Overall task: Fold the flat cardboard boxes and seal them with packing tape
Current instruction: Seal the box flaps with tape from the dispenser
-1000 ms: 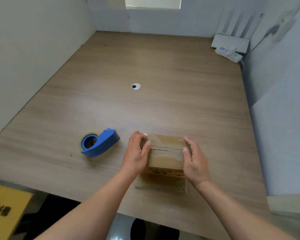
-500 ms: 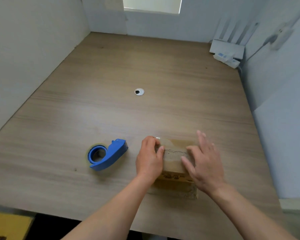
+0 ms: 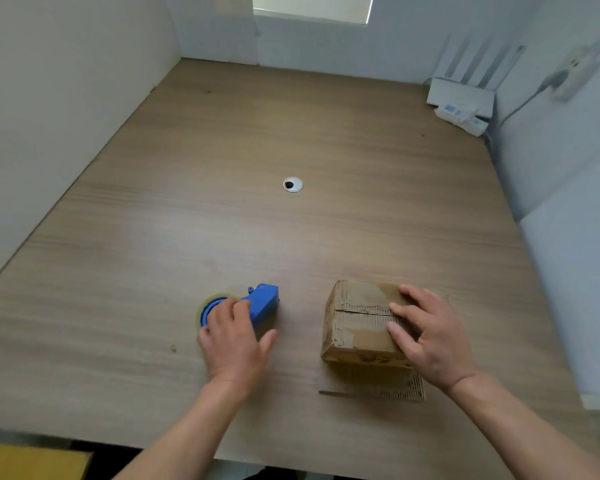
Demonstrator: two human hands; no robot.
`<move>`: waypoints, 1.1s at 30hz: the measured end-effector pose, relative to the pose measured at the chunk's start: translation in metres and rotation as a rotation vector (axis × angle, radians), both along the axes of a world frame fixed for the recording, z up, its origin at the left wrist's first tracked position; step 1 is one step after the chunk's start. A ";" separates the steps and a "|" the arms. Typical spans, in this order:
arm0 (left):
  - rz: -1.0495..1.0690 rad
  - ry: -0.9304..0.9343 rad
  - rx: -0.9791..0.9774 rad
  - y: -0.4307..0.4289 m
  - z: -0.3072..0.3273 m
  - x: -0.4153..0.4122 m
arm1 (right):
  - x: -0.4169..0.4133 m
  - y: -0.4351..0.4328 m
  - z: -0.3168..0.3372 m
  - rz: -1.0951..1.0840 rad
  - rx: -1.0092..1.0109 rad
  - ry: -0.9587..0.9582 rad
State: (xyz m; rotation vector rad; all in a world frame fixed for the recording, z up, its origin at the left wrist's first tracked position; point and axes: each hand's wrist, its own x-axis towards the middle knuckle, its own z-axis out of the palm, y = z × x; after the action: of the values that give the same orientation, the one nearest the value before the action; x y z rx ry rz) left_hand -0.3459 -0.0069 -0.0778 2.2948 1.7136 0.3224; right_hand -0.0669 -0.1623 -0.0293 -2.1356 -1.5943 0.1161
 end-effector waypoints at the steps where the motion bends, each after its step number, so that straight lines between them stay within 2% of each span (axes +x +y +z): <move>1: 0.027 0.093 -0.059 0.001 -0.001 -0.005 | 0.000 0.000 0.000 -0.002 -0.002 -0.001; 3: 0.071 0.223 -0.169 0.004 -0.003 -0.009 | 0.001 0.000 -0.002 -0.009 -0.005 0.004; 4: 0.093 0.230 -0.199 0.007 -0.003 -0.009 | 0.002 0.001 -0.002 -0.011 -0.007 0.006; 10: 0.166 0.121 -0.343 0.022 0.008 -0.004 | 0.004 0.002 0.000 -0.003 -0.029 0.026; 13: 0.096 -0.068 -0.220 0.022 0.030 0.002 | 0.010 0.003 0.001 0.010 -0.067 0.072; 15: -0.074 -0.220 -0.094 0.017 0.052 0.008 | 0.015 0.004 0.002 0.016 -0.102 0.105; 19: -0.390 -0.336 0.063 0.005 0.095 0.034 | 0.022 0.008 0.010 0.005 -0.117 0.179; 24: -0.598 -0.249 0.029 -0.009 0.117 0.071 | 0.028 0.010 0.022 0.064 -0.177 0.237; 33: -0.633 -0.051 -0.047 -0.008 0.119 0.091 | 0.043 0.003 0.020 0.139 -0.119 0.393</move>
State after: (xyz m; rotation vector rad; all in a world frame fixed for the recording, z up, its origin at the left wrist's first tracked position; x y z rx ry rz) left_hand -0.2552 -0.0147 0.0411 2.6065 0.8805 0.1999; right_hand -0.0240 -0.1592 -0.0093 -1.9323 -1.5251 0.6477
